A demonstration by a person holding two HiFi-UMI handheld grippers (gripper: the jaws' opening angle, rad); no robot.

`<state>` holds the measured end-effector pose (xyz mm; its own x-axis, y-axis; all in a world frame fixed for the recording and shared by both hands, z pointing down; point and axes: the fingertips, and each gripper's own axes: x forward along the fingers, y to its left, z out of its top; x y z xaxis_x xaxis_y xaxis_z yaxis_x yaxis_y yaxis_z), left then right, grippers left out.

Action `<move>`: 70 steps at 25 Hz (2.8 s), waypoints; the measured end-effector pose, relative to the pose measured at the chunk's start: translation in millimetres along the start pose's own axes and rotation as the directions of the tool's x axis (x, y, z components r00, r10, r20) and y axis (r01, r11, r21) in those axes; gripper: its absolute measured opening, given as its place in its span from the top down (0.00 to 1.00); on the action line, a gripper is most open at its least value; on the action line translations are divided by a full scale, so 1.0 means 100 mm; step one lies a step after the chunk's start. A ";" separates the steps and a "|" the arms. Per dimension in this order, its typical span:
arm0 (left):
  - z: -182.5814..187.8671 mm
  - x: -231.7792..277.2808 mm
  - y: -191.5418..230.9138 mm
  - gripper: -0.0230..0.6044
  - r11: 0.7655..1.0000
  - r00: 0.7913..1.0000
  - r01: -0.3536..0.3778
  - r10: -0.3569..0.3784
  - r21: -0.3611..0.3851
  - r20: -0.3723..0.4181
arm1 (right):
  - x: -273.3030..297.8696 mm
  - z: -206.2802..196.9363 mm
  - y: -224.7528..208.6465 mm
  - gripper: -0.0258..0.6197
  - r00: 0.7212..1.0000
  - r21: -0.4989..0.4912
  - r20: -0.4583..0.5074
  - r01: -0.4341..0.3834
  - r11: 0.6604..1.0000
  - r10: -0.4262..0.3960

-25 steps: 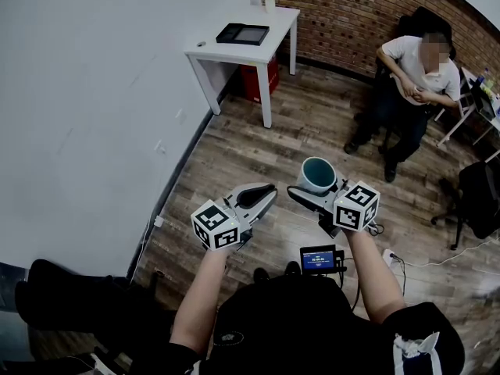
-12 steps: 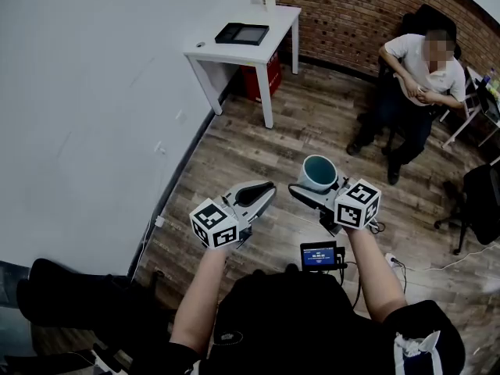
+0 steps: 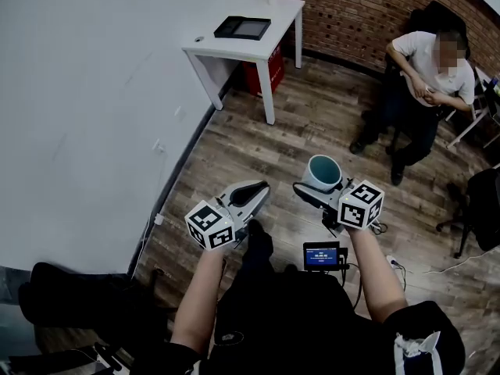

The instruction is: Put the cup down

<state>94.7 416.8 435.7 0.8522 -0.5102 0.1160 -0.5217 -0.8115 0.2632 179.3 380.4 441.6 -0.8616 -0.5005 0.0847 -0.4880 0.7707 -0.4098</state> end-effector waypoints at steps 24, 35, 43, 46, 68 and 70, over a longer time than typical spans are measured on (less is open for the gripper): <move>0.84 0.32 3.20 0.91 1.000 0.999 0.000 0.000 -0.001 0.040 | 2.34 1.06 -1.63 0.34 0.994 -0.024 -0.005 0.110 0.994 -0.110; 0.91 0.31 3.90 0.91 0.999 0.998 -0.039 0.040 -0.033 0.046 | 2.94 1.15 -1.96 0.34 0.995 -0.020 -0.032 0.091 0.996 -0.091; 0.97 0.63 4.39 0.95 0.998 0.997 -0.059 0.060 -0.026 0.038 | 3.30 1.30 -2.53 0.34 0.998 -0.010 -0.032 0.060 0.998 -0.061; 1.01 0.84 4.63 0.95 0.998 0.997 -0.063 0.064 -0.026 0.035 | 3.49 1.42 -2.83 0.34 0.999 -0.005 -0.027 0.045 0.999 -0.046; 1.93 2.52 6.78 0.95 0.997 0.997 -0.076 0.076 -0.010 0.028 | 4.92 2.57 -5.15 0.34 0.999 0.051 -0.019 -0.039 0.998 0.040; 1.92 2.57 6.92 0.95 0.997 0.997 -0.075 0.075 -0.015 0.021 | 5.02 2.57 -5.24 0.34 0.999 0.057 -0.021 -0.036 0.998 0.038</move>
<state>-55.4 -330.6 464.0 0.8096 -0.5756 0.1153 -0.5833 -0.7669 0.2677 38.5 -376.3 465.1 -0.8821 -0.4626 0.0887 -0.4477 0.7647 -0.4635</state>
